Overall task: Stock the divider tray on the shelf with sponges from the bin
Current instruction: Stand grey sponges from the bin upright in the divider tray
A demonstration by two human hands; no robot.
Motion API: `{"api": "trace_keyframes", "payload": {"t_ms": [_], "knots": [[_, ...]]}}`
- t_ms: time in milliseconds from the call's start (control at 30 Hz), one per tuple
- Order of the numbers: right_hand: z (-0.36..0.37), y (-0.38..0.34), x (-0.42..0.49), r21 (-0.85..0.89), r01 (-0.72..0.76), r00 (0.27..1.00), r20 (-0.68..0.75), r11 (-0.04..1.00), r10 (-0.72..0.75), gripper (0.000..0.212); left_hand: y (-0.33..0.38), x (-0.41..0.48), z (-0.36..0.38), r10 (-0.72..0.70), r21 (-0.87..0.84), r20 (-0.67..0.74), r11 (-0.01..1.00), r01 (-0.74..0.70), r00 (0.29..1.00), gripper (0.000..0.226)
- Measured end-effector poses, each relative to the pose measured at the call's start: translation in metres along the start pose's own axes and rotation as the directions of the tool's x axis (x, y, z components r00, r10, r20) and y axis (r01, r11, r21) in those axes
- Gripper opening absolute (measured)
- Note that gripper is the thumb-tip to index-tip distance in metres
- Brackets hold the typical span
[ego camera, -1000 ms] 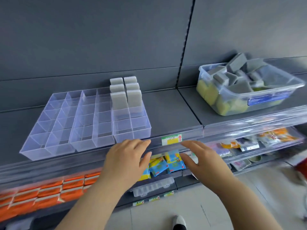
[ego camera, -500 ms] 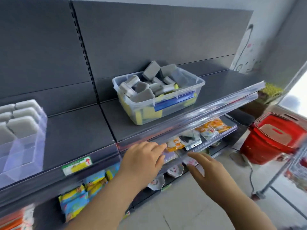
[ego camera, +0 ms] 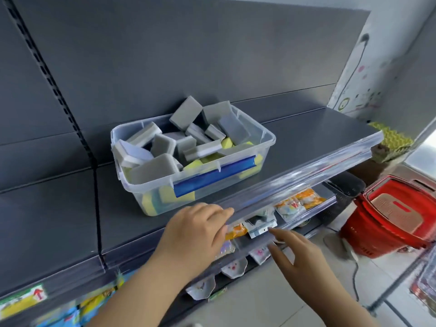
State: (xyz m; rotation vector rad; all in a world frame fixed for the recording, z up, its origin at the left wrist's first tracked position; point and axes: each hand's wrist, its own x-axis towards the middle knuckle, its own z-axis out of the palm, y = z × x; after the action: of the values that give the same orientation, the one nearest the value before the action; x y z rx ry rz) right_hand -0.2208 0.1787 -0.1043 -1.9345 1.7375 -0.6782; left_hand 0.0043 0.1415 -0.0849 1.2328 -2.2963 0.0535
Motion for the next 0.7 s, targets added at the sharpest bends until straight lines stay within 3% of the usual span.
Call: {"api": "trace_keyframes", "payload": {"t_ms": [233, 400, 567, 700], "knots": [[-0.036, -0.007, 0.108, 0.021, 0.162, 0.967, -0.201, 0.987, -0.155, 0.027, -0.058, 0.093, 0.003, -0.011, -0.002, -0.154, 1.0, 0.011, 0.988, 0.032], [-0.06, -0.005, 0.162, 0.043, 0.218, 0.928, -0.318, 0.975, -0.194, 0.023, -0.083, 0.144, 0.013, -0.048, 0.026, -0.09, 0.998, 0.051, 0.995, 0.037], [-0.066, -0.011, 0.24, 0.054, 0.343, 0.918, -0.229, 0.938, -0.323, 0.024, -0.108, 0.161, 0.019, -0.171, 0.111, -0.077, 0.978, 0.179, 0.982, 0.04], [-0.059, -0.017, 0.311, 0.053, 0.466, 0.884, -0.068, 0.883, -0.463, 0.031, -0.113, 0.161, 0.024, -0.35, 0.164, -0.1, 0.918, 0.362, 0.931, 0.042]]}}
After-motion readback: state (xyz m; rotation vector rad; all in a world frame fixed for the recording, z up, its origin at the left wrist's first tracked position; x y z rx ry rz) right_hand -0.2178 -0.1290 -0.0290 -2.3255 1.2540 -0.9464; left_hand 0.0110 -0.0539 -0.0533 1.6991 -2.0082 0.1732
